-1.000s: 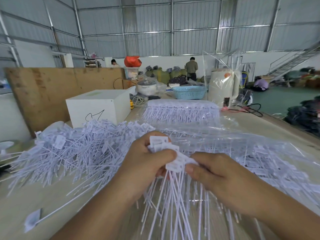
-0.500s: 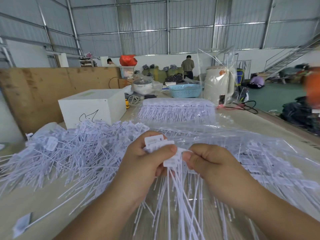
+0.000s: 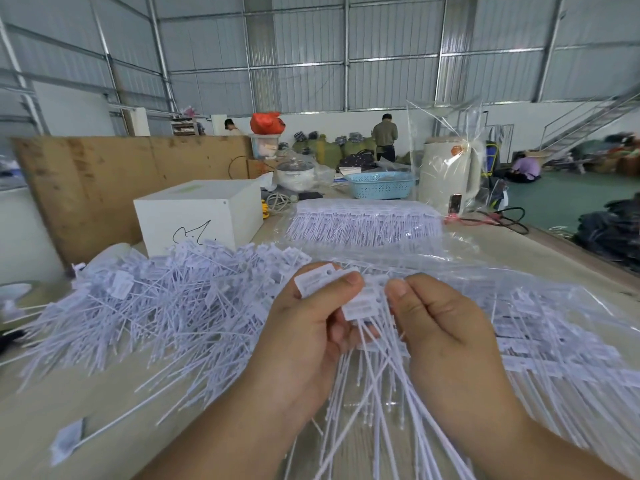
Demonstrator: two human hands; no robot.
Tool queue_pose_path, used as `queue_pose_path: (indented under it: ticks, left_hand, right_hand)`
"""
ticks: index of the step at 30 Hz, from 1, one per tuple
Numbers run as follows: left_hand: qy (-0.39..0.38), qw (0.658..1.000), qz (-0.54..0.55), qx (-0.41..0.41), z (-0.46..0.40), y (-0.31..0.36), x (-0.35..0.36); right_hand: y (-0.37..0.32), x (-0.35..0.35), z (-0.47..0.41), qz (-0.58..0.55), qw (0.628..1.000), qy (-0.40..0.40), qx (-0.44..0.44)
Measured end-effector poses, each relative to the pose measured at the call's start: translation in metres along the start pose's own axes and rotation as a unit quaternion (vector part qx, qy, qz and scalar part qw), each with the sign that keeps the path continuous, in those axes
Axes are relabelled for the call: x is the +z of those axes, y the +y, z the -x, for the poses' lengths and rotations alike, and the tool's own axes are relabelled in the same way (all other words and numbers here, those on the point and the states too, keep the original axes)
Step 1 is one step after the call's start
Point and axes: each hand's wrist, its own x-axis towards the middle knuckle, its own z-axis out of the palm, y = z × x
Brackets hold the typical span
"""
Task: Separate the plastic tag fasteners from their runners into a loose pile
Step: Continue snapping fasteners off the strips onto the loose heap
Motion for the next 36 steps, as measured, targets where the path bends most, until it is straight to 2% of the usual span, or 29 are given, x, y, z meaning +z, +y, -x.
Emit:
queue_pose_path:
  ticks: [3,5,7,10,12,14,17,20,23,26,32,36]
  left_hand:
    - [0.023,0.998,0.049,-0.017,-0.006,0.014,-0.018]
    - [0.055,0.998,0.031,0.006,-0.013,0.027,-0.032]
    - [0.038,0.998,-0.051,0.03,-0.014,0.032,-0.034]
    - [-0.03,0.985,-0.168,0.036,-0.007,0.02,-0.022]
    - [-0.061,0.973,-0.22,0.038,-0.003,0.014,-0.018]
    - [-0.077,0.97,-0.227,0.032,-0.002,0.014,-0.019]
    - [-0.089,0.979,-0.185,0.005,-0.001,0.015,-0.017]
    - [-0.074,0.987,-0.144,-0.02,0.0,0.012,-0.012]
    - [-0.071,0.99,-0.11,-0.051,0.001,0.009,-0.009]
    - [-0.073,0.992,-0.09,-0.059,0.002,0.007,-0.006]
    - [-0.085,0.982,-0.146,-0.082,-0.003,0.004,-0.013]
    - [-0.085,0.95,-0.293,-0.068,-0.002,-0.001,-0.015]
  right_hand:
    - [-0.001,-0.012,-0.009,-0.025,0.995,0.09,0.032]
    - [-0.003,-0.029,-0.02,0.001,0.992,0.119,0.039]
    - [-0.002,-0.04,-0.023,0.015,0.998,0.058,0.036]
    - [0.004,-0.029,-0.015,-0.006,0.99,-0.139,0.03]
    - [0.006,-0.022,-0.009,0.016,0.975,-0.222,0.025]
    - [0.008,-0.021,-0.009,0.059,0.972,-0.224,0.025]
    - [0.006,-0.022,-0.011,0.081,0.98,-0.18,0.019]
    - [0.006,-0.017,-0.011,0.007,0.985,-0.162,0.059]
    - [0.007,-0.01,-0.007,-0.101,0.974,-0.177,0.102]
    - [0.006,-0.004,-0.003,-0.127,0.965,-0.197,0.121]
    - [0.01,-0.001,-0.003,-0.097,0.952,-0.256,0.139]
    - [0.009,-0.007,-0.006,-0.053,0.932,-0.315,0.173]
